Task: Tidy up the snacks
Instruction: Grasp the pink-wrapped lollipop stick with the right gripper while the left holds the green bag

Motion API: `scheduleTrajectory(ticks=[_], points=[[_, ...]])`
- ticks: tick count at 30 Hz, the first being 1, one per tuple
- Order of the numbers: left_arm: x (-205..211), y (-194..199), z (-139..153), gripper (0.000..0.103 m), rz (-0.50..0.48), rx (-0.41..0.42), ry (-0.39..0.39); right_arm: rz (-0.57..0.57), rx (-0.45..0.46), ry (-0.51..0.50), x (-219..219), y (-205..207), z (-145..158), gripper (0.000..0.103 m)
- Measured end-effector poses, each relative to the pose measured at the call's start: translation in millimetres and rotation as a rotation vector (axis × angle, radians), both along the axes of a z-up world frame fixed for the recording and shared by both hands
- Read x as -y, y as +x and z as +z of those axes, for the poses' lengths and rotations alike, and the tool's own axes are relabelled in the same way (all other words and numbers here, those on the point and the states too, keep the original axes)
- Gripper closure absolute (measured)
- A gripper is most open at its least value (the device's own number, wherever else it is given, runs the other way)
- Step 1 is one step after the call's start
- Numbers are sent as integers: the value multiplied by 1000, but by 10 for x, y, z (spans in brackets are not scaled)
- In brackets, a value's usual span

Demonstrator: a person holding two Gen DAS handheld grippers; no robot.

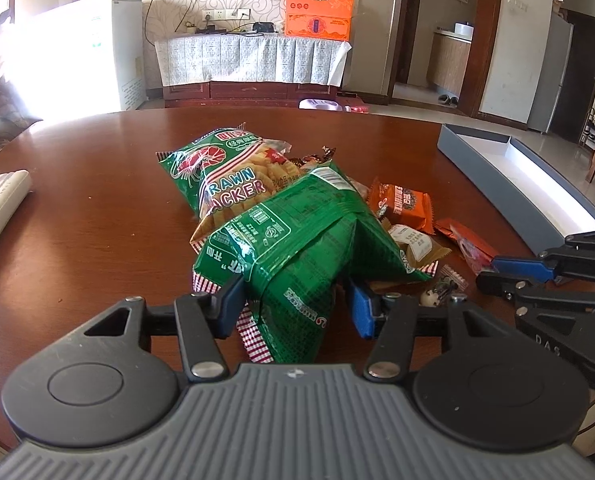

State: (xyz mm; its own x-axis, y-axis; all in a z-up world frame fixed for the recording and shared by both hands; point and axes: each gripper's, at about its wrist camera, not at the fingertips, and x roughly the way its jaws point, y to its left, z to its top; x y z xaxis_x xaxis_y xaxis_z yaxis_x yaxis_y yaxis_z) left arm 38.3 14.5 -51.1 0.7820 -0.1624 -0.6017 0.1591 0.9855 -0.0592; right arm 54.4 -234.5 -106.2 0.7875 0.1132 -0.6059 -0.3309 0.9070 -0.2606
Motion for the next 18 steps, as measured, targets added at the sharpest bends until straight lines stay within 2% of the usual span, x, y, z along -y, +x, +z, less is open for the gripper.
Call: scheduleTrajectory(ticks=[3, 9, 14, 17, 18], points=[[-1, -14, 7, 43, 0, 3, -3, -2, 16, 47, 24, -20, 57, 92], [64, -69, 38, 43, -12, 39, 20, 14, 44, 145, 28, -99, 184, 92], [91, -58, 21, 43, -13, 21, 33, 21, 3, 74, -39, -21, 70, 92], [96, -44, 23, 43, -14, 15, 32, 5, 5, -6, -54, 4, -10, 90], [97, -31, 19, 43, -14, 14, 33, 8, 6, -29, -63, 12, -26, 85]])
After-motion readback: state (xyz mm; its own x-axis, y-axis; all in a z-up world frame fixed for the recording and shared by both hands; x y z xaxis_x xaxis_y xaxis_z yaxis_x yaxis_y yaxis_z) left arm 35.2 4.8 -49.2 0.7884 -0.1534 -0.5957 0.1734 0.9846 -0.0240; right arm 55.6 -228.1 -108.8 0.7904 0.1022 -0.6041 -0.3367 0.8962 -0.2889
